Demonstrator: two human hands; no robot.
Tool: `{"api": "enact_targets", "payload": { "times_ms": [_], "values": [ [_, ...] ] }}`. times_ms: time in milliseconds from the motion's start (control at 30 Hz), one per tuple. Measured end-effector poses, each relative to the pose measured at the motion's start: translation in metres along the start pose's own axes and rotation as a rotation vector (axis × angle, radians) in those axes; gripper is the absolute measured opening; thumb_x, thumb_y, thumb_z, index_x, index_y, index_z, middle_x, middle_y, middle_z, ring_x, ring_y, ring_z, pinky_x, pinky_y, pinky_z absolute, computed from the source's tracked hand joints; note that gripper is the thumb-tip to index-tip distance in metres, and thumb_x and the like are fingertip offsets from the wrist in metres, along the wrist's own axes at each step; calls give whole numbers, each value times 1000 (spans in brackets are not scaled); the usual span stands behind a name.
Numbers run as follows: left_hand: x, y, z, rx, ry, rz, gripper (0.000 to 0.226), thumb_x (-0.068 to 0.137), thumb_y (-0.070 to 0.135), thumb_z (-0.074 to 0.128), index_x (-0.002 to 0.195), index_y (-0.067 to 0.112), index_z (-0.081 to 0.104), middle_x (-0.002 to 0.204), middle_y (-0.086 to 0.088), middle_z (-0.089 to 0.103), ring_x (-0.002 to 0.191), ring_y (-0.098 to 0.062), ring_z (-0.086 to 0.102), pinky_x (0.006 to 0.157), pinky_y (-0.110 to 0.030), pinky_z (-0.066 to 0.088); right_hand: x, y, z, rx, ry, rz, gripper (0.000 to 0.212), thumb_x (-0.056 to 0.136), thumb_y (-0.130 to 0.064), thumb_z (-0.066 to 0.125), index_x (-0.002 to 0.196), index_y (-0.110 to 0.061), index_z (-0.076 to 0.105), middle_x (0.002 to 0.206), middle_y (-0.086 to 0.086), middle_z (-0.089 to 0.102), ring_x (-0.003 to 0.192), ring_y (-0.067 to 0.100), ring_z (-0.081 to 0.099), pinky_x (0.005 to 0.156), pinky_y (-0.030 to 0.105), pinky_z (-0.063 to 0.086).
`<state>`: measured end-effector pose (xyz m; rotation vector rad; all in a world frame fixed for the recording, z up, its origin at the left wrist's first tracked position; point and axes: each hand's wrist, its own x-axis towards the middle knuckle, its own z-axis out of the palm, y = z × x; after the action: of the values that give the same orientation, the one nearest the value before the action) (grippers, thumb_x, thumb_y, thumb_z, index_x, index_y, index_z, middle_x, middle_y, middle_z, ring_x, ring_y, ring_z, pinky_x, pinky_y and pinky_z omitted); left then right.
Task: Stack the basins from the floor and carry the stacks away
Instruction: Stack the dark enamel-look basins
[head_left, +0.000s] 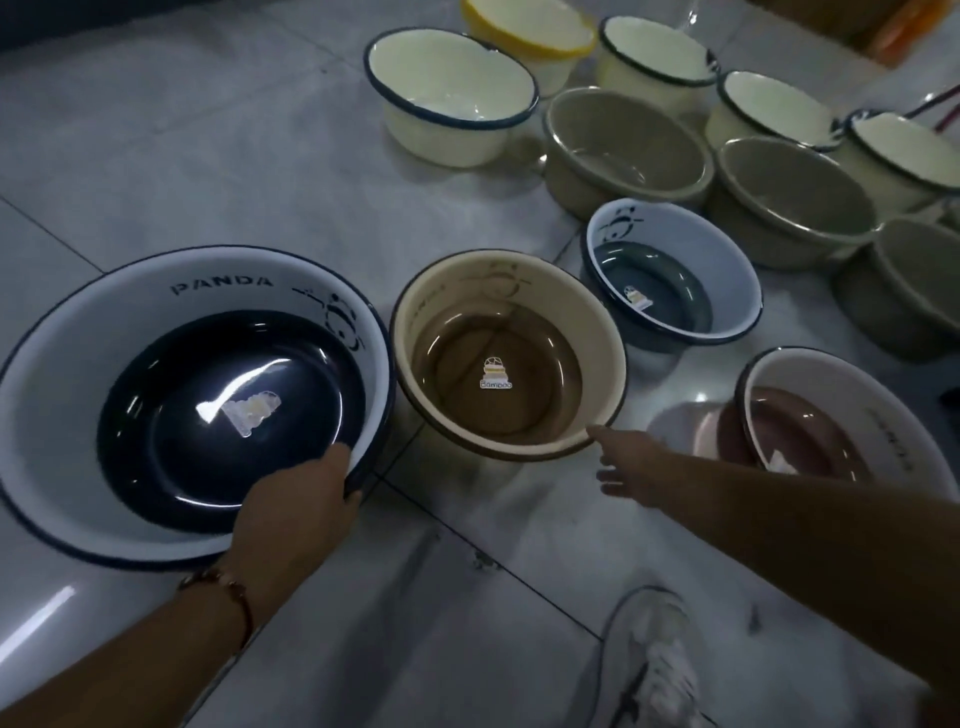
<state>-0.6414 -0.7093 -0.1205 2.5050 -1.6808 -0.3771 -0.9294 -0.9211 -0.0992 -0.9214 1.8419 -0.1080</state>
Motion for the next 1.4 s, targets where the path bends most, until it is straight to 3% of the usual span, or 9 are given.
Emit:
{"api": "enact_targets", "payload": {
  "times_ms": [167, 267, 500, 600, 733, 767, 933, 1033, 1400],
  "values": [
    [6, 1, -4, -16, -8, 13, 23, 91, 42, 58, 94, 23, 44, 70, 7, 57, 57, -14, 56, 55, -30, 47, -12, -41, 22, 173, -47, 121, 21, 90, -26, 66, 82, -13, 52, 76, 5, 52, 63, 15, 50, 72, 31, 55],
    [11, 4, -6, -26, -11, 10, 21, 93, 42, 56, 99, 23, 47, 72, 7, 59, 59, -12, 58, 56, -29, 50, -13, -65, 18, 234, -61, 139, 20, 87, -11, 58, 69, -13, 49, 63, 2, 46, 53, 11, 43, 45, 20, 49],
    [19, -1, -1, 38, -15, 16, 23, 92, 40, 56, 100, 19, 49, 77, 1, 65, 63, -19, 61, 56, -28, 43, -13, -121, -9, 569, -140, 137, 10, 93, -13, 53, 99, -14, 60, 83, 0, 62, 63, 15, 58, 56, 24, 50],
    [23, -3, -6, 44, -6, 23, 25, 92, 40, 54, 103, 18, 51, 80, -1, 66, 65, -22, 62, 60, -30, 49, -34, -140, -17, 559, -160, 55, 7, 96, -12, 49, 96, -13, 56, 70, -2, 57, 46, 12, 61, 45, 18, 50],
    [25, -6, -10, 78, -10, 35, 26, 93, 40, 53, 107, 18, 51, 80, 2, 65, 61, -16, 53, 57, -27, 39, -61, -168, -14, 564, -295, -177, 66, 66, 2, 62, 129, -17, 58, 100, -2, 72, 96, 10, 71, 90, 25, 54],
    [23, -5, -11, 101, -18, 38, 25, 94, 40, 53, 108, 19, 51, 81, 3, 65, 61, -14, 51, 57, -27, 37, -65, -174, -12, 553, -311, -218, 79, 57, 3, 65, 133, -16, 56, 104, -2, 72, 104, 11, 70, 91, 26, 54],
    [-3, 16, -5, 86, -31, 31, 28, 96, 40, 53, 116, 22, 50, 87, 4, 66, 68, -14, 55, 63, -26, 36, -97, -186, -2, 605, -442, -306, 38, 87, -5, 54, 123, -13, 62, 102, 0, 76, 87, 17, 75, 74, 30, 60],
    [-21, 44, 1, 22, -85, 39, 32, 96, 39, 54, 124, 24, 49, 94, 2, 68, 83, -16, 65, 69, -25, 41, -124, -176, 11, 523, -534, -349, 10, 92, -8, 55, 100, -11, 61, 66, -1, 71, 56, 12, 71, 57, 22, 56],
    [-64, 110, 15, -67, -37, -74, 22, 92, 22, 65, 112, 14, 59, 109, -7, 66, 101, -25, 64, 86, -35, 55, -123, -93, 63, 141, -627, -215, 30, 87, -4, 52, 116, -5, 57, 90, 12, 66, 71, 23, 67, 54, 30, 58]
  ]
}}
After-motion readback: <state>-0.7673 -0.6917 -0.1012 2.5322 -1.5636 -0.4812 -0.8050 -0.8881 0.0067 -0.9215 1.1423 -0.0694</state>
